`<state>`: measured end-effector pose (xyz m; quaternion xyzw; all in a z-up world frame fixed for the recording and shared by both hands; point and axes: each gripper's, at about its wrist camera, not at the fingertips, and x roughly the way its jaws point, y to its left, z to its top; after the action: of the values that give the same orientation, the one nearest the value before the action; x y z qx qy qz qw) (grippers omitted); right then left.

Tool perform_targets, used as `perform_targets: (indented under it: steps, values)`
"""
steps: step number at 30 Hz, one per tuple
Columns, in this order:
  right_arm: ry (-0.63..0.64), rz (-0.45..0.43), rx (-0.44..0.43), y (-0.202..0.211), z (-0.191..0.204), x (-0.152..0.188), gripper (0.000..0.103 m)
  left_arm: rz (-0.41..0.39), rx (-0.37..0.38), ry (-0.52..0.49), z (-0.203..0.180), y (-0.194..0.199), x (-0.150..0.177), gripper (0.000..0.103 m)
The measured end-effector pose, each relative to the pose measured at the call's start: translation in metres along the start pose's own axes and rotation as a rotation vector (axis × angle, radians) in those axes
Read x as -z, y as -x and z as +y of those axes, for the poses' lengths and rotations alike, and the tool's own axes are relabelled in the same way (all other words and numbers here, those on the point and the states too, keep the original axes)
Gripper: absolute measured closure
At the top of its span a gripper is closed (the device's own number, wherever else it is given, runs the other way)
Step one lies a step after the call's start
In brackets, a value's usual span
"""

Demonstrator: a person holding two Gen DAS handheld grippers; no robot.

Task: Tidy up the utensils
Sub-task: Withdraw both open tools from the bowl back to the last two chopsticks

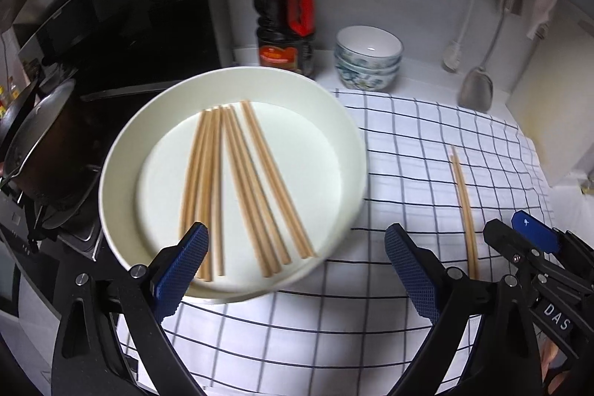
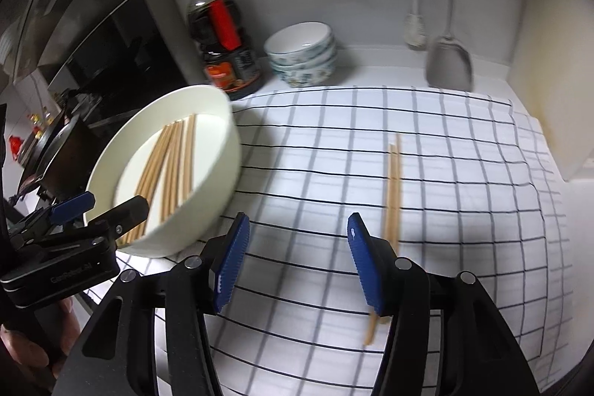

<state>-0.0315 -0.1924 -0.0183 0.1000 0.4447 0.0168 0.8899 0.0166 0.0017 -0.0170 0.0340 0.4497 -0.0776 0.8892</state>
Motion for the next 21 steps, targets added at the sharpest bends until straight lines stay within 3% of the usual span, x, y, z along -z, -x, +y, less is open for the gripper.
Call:
perform_targets:
  steps: [9, 21]
  values:
    - [-0.057, 0.008, 0.075, 0.001, -0.044, 0.019, 0.050, 0.018, 0.061, -0.047, -0.040, -0.008, 0.007, 0.008]
    - [-0.117, 0.055, 0.148, -0.036, -0.092, 0.041, 0.050, 0.023, 0.111, -0.113, -0.081, -0.028, 0.019, 0.008]
